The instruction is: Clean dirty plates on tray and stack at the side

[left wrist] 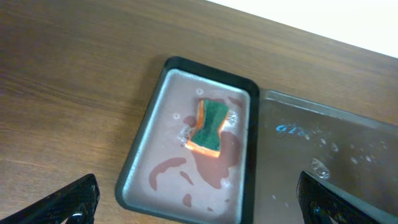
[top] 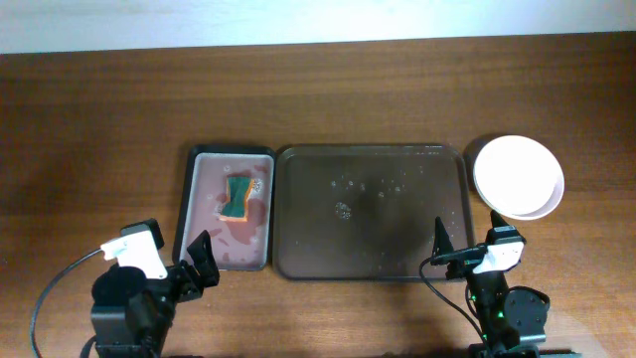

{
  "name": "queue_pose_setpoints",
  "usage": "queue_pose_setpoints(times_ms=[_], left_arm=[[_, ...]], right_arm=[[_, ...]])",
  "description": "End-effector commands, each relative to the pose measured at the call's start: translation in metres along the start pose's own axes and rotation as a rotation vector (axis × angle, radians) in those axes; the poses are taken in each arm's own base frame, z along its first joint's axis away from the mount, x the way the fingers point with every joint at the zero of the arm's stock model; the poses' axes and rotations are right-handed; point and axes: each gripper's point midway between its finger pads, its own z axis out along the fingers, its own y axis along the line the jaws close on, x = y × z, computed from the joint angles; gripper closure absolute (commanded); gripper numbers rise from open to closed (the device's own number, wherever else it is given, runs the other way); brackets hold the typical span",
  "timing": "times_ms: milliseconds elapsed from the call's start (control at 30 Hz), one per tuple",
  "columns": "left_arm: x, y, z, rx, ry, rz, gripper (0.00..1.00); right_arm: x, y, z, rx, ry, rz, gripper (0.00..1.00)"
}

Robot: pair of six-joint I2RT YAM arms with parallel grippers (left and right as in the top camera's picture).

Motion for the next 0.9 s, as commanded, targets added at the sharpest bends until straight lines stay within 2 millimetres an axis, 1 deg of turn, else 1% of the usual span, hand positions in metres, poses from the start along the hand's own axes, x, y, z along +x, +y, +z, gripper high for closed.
queue_pose_setpoints(times_ms=[0, 33, 67, 133, 233, 300, 367, 433, 467, 500, 867], left_arm=[[0.011, 0.011, 0.017, -0.023, -0.070, 0.007, 0.01], [0.010, 0.010, 0.023, -0.007, -0.121, 0.006, 0.01], [0.010, 0.008, 0.032, 0.031, -0.209, 0.004, 0.01], [0.006, 0.003, 0.038, 0.095, -0.360, 0.004, 0.01], [-0.004, 0.002, 0.036, 0.138, -0.546, 0.007, 0.01], [-0.016, -0.001, 0.030, 0.146, -0.705, 0.101, 0.00], [-0.011, 0.000, 0.035, 0.117, -0.679, 0.165, 0.01], [0.020, 0.009, 0.057, 0.081, -0.526, 0.190, 0.01], [0.029, 0.010, 0.062, 0.080, -0.482, 0.193, 0.01], [0.029, 0.007, 0.061, 0.095, -0.484, 0.197, 0.01], [0.029, 0.007, 0.061, 0.095, -0.484, 0.197, 0.00]], right_arm=[[0.003, 0.003, 0.000, -0.013, 0.007, -0.007, 0.01], [0.003, 0.003, 0.000, -0.013, 0.007, -0.007, 0.01], [0.003, 0.003, 0.000, -0.013, 0.007, -0.007, 0.01], [0.003, 0.003, 0.000, -0.013, 0.007, -0.007, 0.01], [0.003, 0.003, 0.000, -0.013, 0.007, -0.007, 0.01], [0.003, 0.003, 0.000, -0.013, 0.007, -0.007, 0.01], [0.003, 0.003, 0.000, -0.013, 0.007, -0.007, 0.01], [0.003, 0.003, 0.000, -0.013, 0.007, -0.007, 0.01], [0.003, 0.003, 0.000, -0.013, 0.007, -0.007, 0.01], [0.003, 0.003, 0.000, -0.013, 0.007, -0.007, 0.01], [0.003, 0.003, 0.000, -0.013, 0.007, -0.007, 0.01]])
